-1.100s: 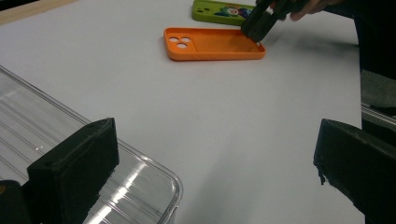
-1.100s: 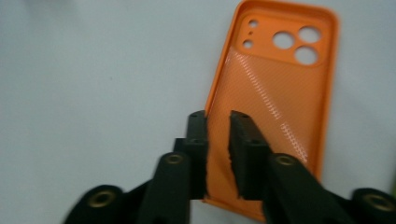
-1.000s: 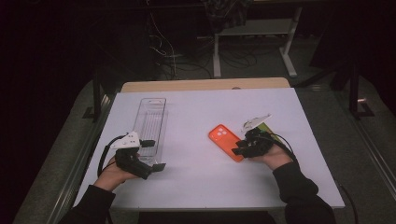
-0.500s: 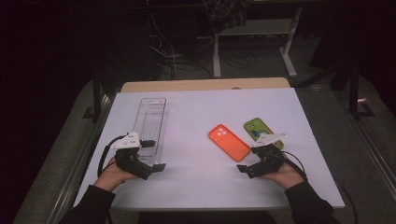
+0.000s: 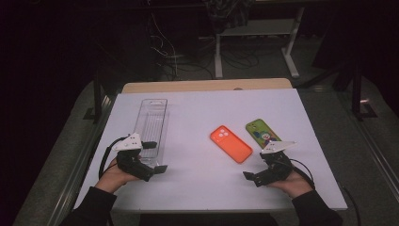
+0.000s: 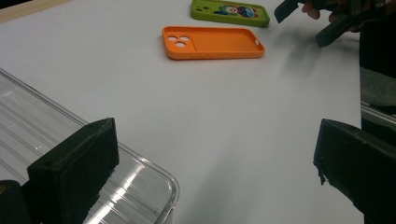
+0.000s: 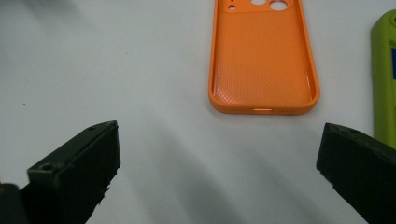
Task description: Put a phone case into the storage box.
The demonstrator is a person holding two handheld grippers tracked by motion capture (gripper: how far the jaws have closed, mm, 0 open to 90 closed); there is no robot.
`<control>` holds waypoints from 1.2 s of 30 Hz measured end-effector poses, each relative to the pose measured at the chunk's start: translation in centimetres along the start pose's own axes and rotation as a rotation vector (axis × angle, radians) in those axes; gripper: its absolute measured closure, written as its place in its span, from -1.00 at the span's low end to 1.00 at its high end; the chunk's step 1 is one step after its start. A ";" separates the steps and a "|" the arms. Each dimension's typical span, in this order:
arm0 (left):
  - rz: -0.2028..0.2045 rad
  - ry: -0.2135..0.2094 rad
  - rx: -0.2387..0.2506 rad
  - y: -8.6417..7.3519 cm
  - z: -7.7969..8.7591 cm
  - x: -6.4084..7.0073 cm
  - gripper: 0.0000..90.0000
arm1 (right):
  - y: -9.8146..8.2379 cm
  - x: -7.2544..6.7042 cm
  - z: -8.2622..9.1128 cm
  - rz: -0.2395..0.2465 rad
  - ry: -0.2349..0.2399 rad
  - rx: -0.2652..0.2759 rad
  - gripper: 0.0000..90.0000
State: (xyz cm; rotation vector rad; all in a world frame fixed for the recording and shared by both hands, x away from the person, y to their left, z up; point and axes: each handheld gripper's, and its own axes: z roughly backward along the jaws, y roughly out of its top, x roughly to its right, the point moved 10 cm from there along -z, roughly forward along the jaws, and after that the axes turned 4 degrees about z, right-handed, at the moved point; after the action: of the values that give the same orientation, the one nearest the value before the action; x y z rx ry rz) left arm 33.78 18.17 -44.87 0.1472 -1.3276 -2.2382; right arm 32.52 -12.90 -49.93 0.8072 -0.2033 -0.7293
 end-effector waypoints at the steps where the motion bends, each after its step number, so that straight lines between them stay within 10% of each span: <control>1: 0.000 0.000 0.000 0.0 0.0 0.0 -1.00 | 0.0 0.0 0.0 0.000 0.000 0.000 -1.00; 36: 0.011 0.001 -0.010 -0.2 -0.1 0.0 -1.00 | 5.7 2.5 0.8 -0.043 -0.086 0.035 -1.00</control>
State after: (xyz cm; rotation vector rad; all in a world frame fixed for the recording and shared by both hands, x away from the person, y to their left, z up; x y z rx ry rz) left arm 33.72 18.11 -45.10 0.1375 -1.3141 -2.2352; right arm 37.00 -12.30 -45.53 0.8159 -0.2769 -0.8036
